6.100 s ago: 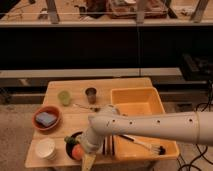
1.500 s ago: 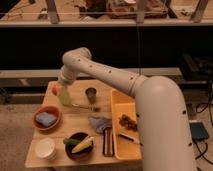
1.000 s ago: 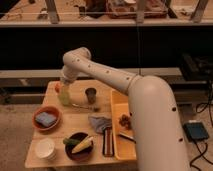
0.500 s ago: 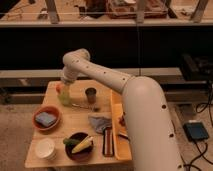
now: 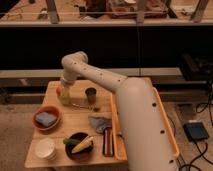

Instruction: Place apple in plastic cup

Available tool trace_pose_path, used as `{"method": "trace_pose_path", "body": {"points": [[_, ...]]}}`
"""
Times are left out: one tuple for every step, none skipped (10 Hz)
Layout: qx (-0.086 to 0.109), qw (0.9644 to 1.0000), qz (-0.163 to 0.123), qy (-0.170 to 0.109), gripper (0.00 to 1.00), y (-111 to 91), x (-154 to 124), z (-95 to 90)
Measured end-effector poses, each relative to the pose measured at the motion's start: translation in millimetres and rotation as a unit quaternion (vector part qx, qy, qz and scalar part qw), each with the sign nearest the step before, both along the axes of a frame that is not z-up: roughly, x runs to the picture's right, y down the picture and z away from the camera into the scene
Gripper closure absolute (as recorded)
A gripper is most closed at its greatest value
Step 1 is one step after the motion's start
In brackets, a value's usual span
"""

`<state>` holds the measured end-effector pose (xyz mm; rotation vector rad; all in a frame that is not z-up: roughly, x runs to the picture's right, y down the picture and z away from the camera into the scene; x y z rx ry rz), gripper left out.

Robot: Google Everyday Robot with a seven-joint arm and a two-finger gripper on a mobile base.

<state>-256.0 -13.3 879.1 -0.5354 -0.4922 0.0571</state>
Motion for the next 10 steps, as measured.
{"method": "trace_pose_path", "body": {"points": [[-0.001, 1.0000, -0.002, 0.000, 0.56, 1.4, -1.3, 2.1], [-0.002, 1.0000, -0.003, 0.000, 0.44, 2.2, -1.5, 4.6], [-0.003, 1.0000, -0.005, 0.000, 0.33, 2.1, -1.3, 6.0], [-0.003, 1.0000, -0.006, 0.000, 0.26, 2.5, -0.9, 7.2], [-0.004, 1.0000, -0.007, 0.000, 0.20, 3.2, -1.1, 8.0], [-0.005, 1.0000, -0.009, 0.000, 0.20, 5.0, -1.6, 9.0], [-0.005, 0.9999, -0.009, 0.000, 0.20, 6.2, -2.0, 9.3], [-0.006, 1.0000, -0.007, -0.003, 0.20, 7.1, -1.4, 9.2], [-0.006, 1.0000, -0.006, -0.002, 0.20, 6.6, 0.3, 9.7], [-0.005, 1.0000, -0.006, -0.002, 0.20, 6.5, 0.5, 9.8]]}}
